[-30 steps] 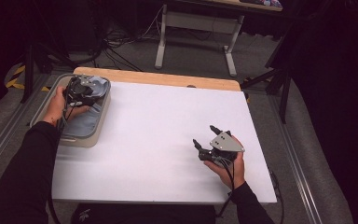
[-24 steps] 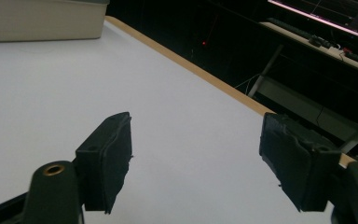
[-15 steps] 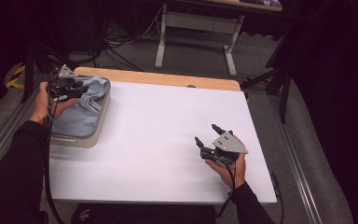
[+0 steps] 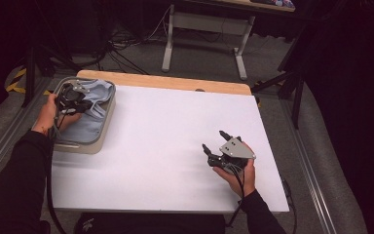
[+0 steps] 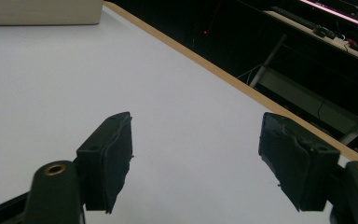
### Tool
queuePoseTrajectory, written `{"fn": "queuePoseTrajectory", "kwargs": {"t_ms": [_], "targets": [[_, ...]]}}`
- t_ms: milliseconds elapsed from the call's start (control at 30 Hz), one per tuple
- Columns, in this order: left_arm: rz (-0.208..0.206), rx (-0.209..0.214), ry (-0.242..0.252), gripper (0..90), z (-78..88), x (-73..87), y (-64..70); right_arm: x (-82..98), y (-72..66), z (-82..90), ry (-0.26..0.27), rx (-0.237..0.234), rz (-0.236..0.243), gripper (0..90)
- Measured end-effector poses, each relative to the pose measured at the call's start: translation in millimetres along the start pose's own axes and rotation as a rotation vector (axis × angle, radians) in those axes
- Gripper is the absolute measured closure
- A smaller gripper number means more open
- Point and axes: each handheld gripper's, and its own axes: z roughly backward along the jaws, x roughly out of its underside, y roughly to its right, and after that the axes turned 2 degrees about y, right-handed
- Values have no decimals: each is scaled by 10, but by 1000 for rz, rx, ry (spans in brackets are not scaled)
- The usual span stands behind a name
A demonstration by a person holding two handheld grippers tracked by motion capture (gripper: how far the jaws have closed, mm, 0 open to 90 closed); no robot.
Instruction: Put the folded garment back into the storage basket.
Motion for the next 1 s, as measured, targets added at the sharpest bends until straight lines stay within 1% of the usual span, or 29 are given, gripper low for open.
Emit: {"fn": "queuePoseTrajectory", "kwargs": {"t_ms": [33, 100, 133, 167, 200, 233, 367, 400, 433, 567, 600, 667, 733, 867, 900, 967, 1000], "targets": [[-11, -3, -8, 857, -34, -22, 24, 0, -5, -4, -1, -2, 1, 268], [-31, 11, -20, 863, -97, -65, 74, 1, -13, -4, -4, -5, 7, 267], [-31, 11, -20, 866, -97, -65, 74, 2, -16, -4, -7, -7, 11, 268], [-46, 23, -26, 867, -139, -90, 111, 5, -19, -7, -9, -8, 14, 267], [-64, 15, -41, 867, -167, -107, 136, 5, -19, -7, -9, -8, 14, 267], [-72, 4, -47, 867, -191, -128, 156, 10, -13, -11, -11, -9, 16, 268], [-62, 13, -37, 859, -189, -144, 144, 10, -13, -2, -8, -8, 17, 268], [-59, 6, -31, 850, -180, -145, 139, 9, -13, 0, -8, -8, 18, 268], [-50, 10, -17, 842, -168, -144, 130, 8, -13, 0, -8, -7, 18, 268], [-40, -4, 25, 836, -84, -146, 87, 4, -20, -1, -8, -9, 20, 268], [-42, -13, 27, 834, -60, -145, 72, 4, -20, -1, -8, -9, 21, 268], [-26, -17, 51, 838, 5, -122, 34, 4, -18, -1, -8, -9, 19, 268], [-11, -31, 62, 841, 55, -93, -8, 3, -16, 1, -7, -9, 21, 268], [3, -40, 55, 850, 112, -39, -67, -2, -16, 7, -3, -7, 21, 267], [-2, -37, 49, 853, 117, -28, -75, -4, -18, 8, -2, -8, 19, 268], [2, -40, 46, 863, 121, -18, -81, -8, -19, 13, -1, -6, 18, 268], [1, -39, 25, 878, 121, -2, -92, -10, -18, 15, 1, -6, 19, 268]]}}
